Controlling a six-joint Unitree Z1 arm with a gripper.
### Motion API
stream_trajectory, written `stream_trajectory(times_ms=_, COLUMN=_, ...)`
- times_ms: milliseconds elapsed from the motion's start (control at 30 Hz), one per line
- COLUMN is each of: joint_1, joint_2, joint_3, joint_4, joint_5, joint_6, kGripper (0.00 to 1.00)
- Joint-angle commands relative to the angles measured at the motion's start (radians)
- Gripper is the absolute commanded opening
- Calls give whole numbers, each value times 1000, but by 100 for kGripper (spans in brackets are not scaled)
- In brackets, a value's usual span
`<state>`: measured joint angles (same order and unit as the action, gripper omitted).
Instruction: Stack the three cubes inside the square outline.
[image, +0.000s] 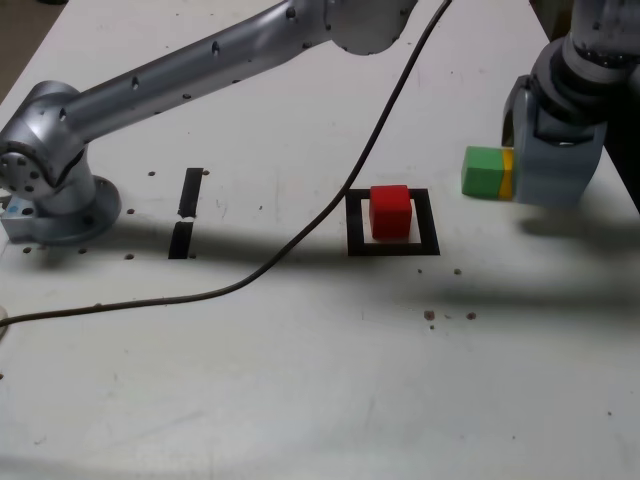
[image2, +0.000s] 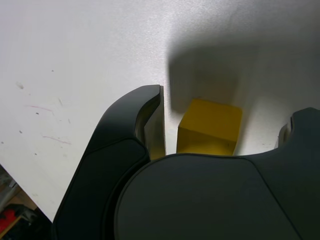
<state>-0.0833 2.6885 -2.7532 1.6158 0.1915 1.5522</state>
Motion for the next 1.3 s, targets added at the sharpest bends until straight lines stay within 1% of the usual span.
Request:
stream_trajectory(times_ms=0, joint_1=2, joint_2=-8, joint_3=-12, joint_4=24, joint_5=-9, joint_6=1, kGripper=82)
stream_trajectory(times_ms=133, joint_1=9, joint_2=-7, joint_3=-14, joint_4=23, joint_5=-42, joint_6=2, kGripper=73)
stream_trajectory(times_ms=333, joint_1=34, joint_2=1, joint_3=-24, joint_4=23, joint_5=-135, joint_6=-1, kGripper=53)
stream_trajectory(times_ms=400, joint_1=39, joint_2=1, joint_3=-26, joint_4=23, joint_5=-154, joint_6=-3, kGripper=48)
stream_trajectory(times_ms=433, joint_1=40, joint_2=1, joint_3=-26, joint_4=23, joint_5=-158, joint_6=-3, kGripper=47)
stream_trajectory(times_ms=700, joint_1=40, joint_2=-11, joint_3=-28, joint_4=23, joint_5=-154, joint_6=-2, kGripper=39)
stream_trajectory(times_ms=800, joint_1=40, joint_2=-15, joint_3=-28, joint_4=23, joint_5=-156, joint_6=-4, kGripper=32)
stream_trajectory(times_ms=933, joint_1=37, joint_2=-19, joint_3=-28, joint_4=23, joint_5=-149, joint_6=-9, kGripper=21)
stream_trajectory(times_ms=1000, joint_1=35, joint_2=-20, joint_3=-28, joint_4=23, joint_5=-141, joint_6=-12, kGripper=19)
stream_trajectory(times_ms=1100, joint_1=29, joint_2=-24, joint_3=-29, joint_4=23, joint_5=-116, joint_6=-20, kGripper=19)
stream_trajectory(times_ms=1267, joint_1=9, joint_2=-46, joint_3=-36, joint_4=23, joint_5=-49, joint_6=-42, kGripper=19)
